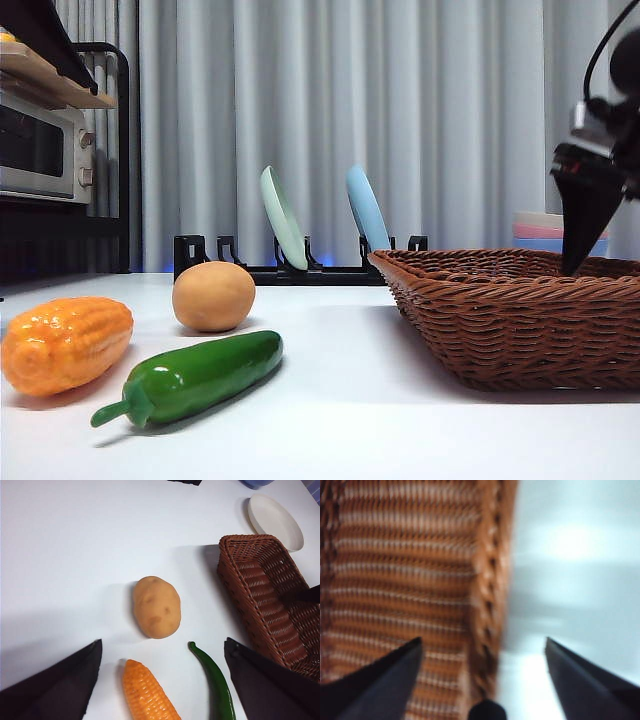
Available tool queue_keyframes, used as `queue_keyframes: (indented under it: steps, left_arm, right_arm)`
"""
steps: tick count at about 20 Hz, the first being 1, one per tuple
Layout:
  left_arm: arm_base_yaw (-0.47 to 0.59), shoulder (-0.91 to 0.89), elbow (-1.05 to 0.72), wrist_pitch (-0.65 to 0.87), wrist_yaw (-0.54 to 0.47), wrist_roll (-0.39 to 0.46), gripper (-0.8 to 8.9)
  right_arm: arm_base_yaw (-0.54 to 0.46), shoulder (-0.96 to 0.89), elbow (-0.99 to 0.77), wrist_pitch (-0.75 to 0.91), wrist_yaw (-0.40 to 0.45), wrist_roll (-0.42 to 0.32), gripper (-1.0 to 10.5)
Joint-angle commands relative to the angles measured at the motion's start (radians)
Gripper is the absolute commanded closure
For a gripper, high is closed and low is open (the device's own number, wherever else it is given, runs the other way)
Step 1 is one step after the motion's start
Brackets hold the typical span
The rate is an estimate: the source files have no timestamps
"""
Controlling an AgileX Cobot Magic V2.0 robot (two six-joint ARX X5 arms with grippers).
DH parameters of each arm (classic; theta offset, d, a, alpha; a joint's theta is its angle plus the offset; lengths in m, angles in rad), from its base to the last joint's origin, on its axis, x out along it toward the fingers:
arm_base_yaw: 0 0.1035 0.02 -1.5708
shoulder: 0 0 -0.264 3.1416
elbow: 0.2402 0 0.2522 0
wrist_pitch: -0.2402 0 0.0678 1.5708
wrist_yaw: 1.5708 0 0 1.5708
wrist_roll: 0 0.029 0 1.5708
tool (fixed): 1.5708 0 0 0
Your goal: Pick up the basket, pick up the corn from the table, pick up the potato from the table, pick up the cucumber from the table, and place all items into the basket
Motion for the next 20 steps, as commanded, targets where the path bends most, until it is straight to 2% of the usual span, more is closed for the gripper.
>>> queue_keyframes:
  steps: [1, 2, 8, 12, 14, 20]
  left_arm:
    - [0.001, 0.0, -0.001, 0.0, -0.001, 0.011, 4.04]
    - [0.001, 0.0, -0.001, 0.0, -0.001, 0.011, 4.05]
    - [-0.031, 0.042, -0.001, 0.003, -0.007, 0.011, 4.04]
    - [-0.13, 0.15, 0.005, 0.056, -0.087, 0.011, 4.0]
    - [-0.182, 0.216, 0.023, 0.096, -0.108, 0.011, 3.36]
    - [-0.316, 0.477, 0.24, 0.055, -0.296, 0.041, 3.33]
  right_arm:
    - [-0.003, 0.029, 0.0, 0.009, -0.026, -0.004, 8.8]
    - [-0.003, 0.029, 0.001, 0.009, -0.026, -0.004, 9.7]
    - [-0.025, -0.087, 0.034, 0.008, -0.037, 0.087, 9.6]
    - [-0.026, -0.148, 0.103, -0.006, -0.136, 0.105, 9.6]
    - [-0.025, -0.155, 0.138, -0.017, -0.161, 0.105, 9.6]
    - [-0.024, -0.155, 0.171, -0.023, -0.185, 0.109, 9.6]
